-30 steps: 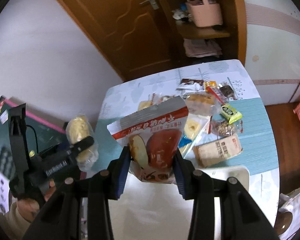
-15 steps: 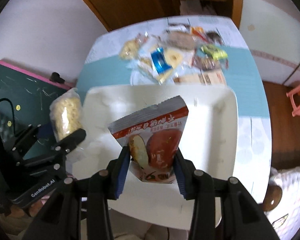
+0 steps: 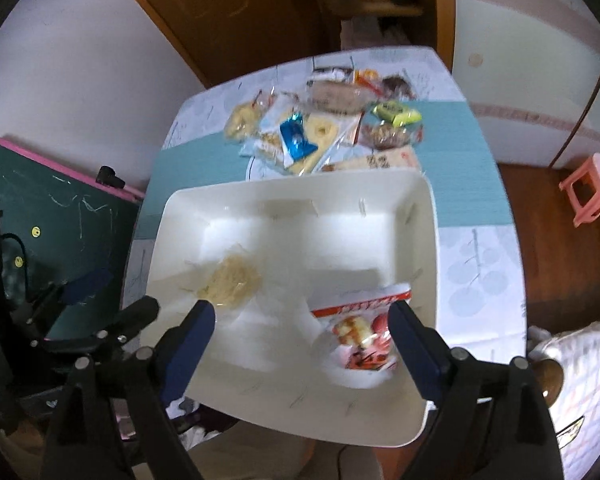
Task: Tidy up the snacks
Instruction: 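Carry both bags to the white tray and open both grippers to release, then move both grippers back toward the snack pile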
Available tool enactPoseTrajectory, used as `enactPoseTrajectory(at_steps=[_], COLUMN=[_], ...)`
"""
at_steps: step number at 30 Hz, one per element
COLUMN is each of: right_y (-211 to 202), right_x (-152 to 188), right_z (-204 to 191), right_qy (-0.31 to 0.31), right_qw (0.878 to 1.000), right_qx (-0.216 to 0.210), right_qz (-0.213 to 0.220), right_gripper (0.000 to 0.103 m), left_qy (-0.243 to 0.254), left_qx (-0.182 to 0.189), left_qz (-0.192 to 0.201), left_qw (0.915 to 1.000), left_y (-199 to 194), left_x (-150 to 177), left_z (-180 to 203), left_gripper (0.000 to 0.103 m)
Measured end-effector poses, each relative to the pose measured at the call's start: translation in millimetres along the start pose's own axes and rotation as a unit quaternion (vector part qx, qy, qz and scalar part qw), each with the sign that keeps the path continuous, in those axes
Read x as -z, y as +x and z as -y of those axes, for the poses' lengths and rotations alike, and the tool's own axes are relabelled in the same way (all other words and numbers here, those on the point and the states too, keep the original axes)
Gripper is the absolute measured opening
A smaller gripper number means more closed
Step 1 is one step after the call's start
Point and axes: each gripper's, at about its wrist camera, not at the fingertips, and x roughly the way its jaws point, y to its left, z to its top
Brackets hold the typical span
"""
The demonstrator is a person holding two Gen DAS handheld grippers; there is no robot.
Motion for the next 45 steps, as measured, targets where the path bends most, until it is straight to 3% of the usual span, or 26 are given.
enactPoseTrajectory(at_steps=[18,27,33,45], right_y=[-46.5,-69.3,-79.1,-65.9], right_x=[-3.2,-12.3,-28.6,-73.0], right_z=[2.8,-7.1,-8.7,6.5], right_qy=[-0.049,-0.082,-0.085,-0.074], right_qw=[0.996,0.991,0.988,0.988], right_qx=[0.039,0.035,0.048,0.066], right_qz=[0.059,0.101,0.121,0.118], right_gripper=[0.089,0.089,0.089,0.088], left_qy=[-0.001,-0.020,-0.013,0.017], left_qx=[-0.040,-0.022,-0.048,-0.068], left_qz=[0.042,0.049,0.068,0.085], left_qw=[0.9983,0.9984,0.9964,0.9939], left_y=[-34.7,-46.2,-53.6,-48.4], left_x=[-9.9,-29.6,-53.8,-122.1], left_z=[6.4,4.2,1.2,-11.7], left_gripper=[0.089,0.091,0.091,0.091])
